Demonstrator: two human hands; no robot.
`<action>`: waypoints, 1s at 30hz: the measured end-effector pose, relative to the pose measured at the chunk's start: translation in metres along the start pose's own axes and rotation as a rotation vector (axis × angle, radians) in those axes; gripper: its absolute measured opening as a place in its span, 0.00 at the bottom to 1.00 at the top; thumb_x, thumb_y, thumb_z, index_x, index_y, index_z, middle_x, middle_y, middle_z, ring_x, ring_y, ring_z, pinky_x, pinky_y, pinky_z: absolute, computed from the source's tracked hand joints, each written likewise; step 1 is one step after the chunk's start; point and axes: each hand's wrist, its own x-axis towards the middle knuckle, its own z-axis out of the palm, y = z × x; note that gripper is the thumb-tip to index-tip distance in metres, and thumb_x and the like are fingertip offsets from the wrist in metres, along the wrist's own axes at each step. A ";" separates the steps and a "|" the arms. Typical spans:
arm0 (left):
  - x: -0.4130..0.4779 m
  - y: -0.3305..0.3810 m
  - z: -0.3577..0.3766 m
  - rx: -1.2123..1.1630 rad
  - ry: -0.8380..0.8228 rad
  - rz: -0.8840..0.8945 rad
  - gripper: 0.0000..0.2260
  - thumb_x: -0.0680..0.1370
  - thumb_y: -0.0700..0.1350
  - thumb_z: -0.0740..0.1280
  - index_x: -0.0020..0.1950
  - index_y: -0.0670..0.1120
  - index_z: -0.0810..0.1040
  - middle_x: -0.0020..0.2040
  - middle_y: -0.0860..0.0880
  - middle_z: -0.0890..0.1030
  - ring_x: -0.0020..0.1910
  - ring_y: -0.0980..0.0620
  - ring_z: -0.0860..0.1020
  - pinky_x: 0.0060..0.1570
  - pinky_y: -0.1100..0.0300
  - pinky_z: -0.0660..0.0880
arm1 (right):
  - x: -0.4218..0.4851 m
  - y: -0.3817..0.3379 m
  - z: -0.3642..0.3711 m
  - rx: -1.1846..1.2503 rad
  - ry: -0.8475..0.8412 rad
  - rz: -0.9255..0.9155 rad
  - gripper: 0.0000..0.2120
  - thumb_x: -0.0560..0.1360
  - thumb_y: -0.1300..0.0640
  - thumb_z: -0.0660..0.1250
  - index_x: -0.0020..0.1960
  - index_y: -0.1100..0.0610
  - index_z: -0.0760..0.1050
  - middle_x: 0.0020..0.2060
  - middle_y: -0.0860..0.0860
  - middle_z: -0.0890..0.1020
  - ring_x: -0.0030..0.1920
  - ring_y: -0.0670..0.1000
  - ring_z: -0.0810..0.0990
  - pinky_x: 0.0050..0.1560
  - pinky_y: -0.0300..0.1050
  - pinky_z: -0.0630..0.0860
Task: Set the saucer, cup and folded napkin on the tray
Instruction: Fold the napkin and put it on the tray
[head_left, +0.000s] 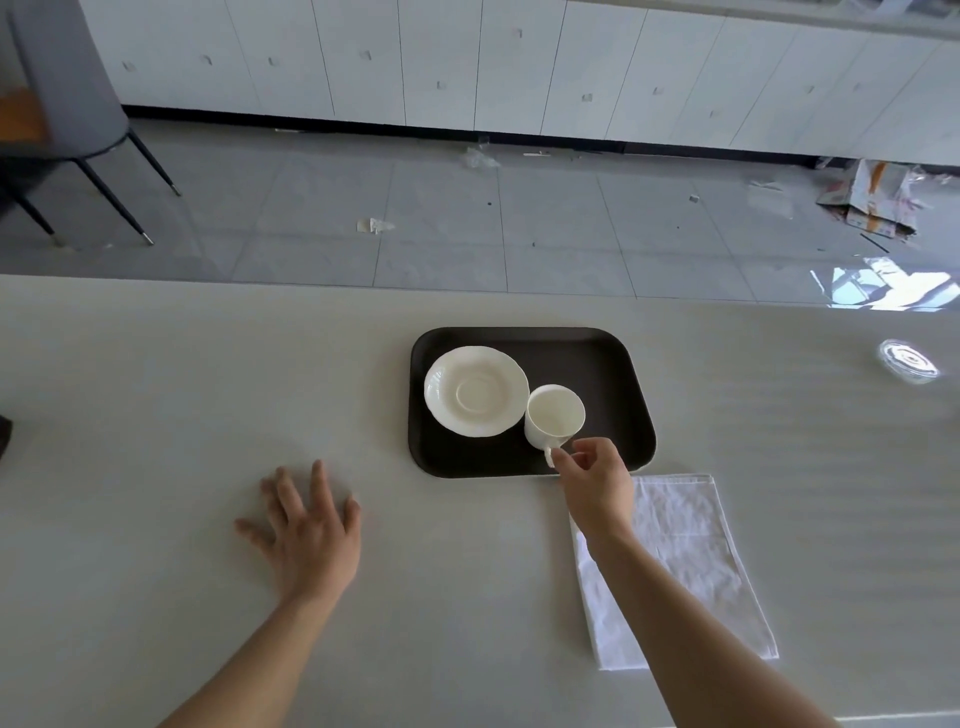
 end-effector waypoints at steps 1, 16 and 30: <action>-0.004 0.002 -0.003 -0.006 0.010 0.037 0.29 0.74 0.57 0.57 0.72 0.44 0.68 0.72 0.32 0.65 0.74 0.32 0.60 0.66 0.25 0.52 | 0.000 0.000 -0.002 0.008 -0.001 0.002 0.09 0.73 0.48 0.73 0.46 0.49 0.74 0.39 0.46 0.82 0.43 0.46 0.80 0.37 0.40 0.72; -0.105 0.125 -0.016 -0.172 -0.233 0.699 0.19 0.74 0.49 0.68 0.64 0.47 0.76 0.55 0.48 0.78 0.55 0.46 0.77 0.56 0.52 0.75 | -0.004 0.060 -0.080 -0.106 0.003 0.009 0.08 0.76 0.55 0.69 0.54 0.53 0.80 0.43 0.45 0.82 0.46 0.49 0.81 0.45 0.45 0.77; -0.154 0.171 -0.016 0.030 -0.456 1.268 0.23 0.65 0.64 0.64 0.54 0.53 0.74 0.52 0.51 0.74 0.52 0.51 0.72 0.50 0.57 0.72 | -0.010 0.143 -0.169 -0.639 -0.008 -0.018 0.20 0.75 0.44 0.69 0.67 0.42 0.73 0.60 0.50 0.76 0.62 0.54 0.74 0.52 0.48 0.76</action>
